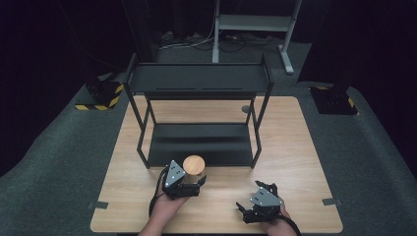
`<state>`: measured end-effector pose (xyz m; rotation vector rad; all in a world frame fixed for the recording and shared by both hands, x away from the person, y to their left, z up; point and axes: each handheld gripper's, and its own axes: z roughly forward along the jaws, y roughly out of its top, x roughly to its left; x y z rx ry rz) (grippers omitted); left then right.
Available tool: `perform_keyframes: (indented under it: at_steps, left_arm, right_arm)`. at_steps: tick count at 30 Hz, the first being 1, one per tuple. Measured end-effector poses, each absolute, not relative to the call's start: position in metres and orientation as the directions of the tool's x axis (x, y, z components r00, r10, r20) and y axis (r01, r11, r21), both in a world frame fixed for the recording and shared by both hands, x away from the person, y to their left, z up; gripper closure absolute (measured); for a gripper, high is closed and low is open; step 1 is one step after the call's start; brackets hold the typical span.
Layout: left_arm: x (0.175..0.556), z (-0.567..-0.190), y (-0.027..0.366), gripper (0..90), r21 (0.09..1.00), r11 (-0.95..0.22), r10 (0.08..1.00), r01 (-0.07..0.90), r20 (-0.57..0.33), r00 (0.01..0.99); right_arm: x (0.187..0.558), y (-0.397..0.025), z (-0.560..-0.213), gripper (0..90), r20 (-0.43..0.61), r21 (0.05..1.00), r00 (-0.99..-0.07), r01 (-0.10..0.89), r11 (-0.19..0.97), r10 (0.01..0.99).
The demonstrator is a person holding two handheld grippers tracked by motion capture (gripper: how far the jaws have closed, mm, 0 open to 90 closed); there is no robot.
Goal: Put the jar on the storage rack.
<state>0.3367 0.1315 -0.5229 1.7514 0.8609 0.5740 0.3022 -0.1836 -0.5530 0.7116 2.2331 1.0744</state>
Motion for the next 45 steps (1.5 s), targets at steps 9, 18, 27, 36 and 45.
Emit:
perform_keyframes:
  at_steps: [9, 18, 27, 36, 45]
  left_arm:
    - [0.336, -0.523, 0.132, 24.0, 0.943, -0.189, 0.777, 0.274, -0.027, 0.629]
    - [0.336, -0.522, 0.133, 26.2, 0.940, -0.190, 0.783, 0.283, -0.029, 0.622]
    - [0.333, -0.517, 0.134, 26.4, 0.947, -0.174, 0.788, 0.272, -0.032, 0.615]
    - [0.328, -0.506, 0.143, 26.4, 0.951, -0.171, 0.796, 0.256, -0.020, 0.604]
    - [0.324, -0.501, 0.156, 26.5, 0.954, -0.163, 0.815, 0.252, -0.014, 0.579]
  right_arm:
    - [0.302, -0.184, -0.553, 0.0, -0.251, 0.813, -0.707, 0.217, 0.540, 0.661]
    - [0.302, -0.184, -0.553, 0.0, -0.251, 0.812, -0.708, 0.217, 0.541, 0.660]
    - [0.302, -0.183, -0.553, 0.0, -0.252, 0.811, -0.710, 0.217, 0.544, 0.658]
    - [0.302, -0.184, -0.553, 0.0, -0.244, 0.814, -0.710, 0.221, 0.538, 0.660]
    - [0.302, -0.184, -0.553, 0.0, -0.246, 0.813, -0.710, 0.218, 0.539, 0.659]
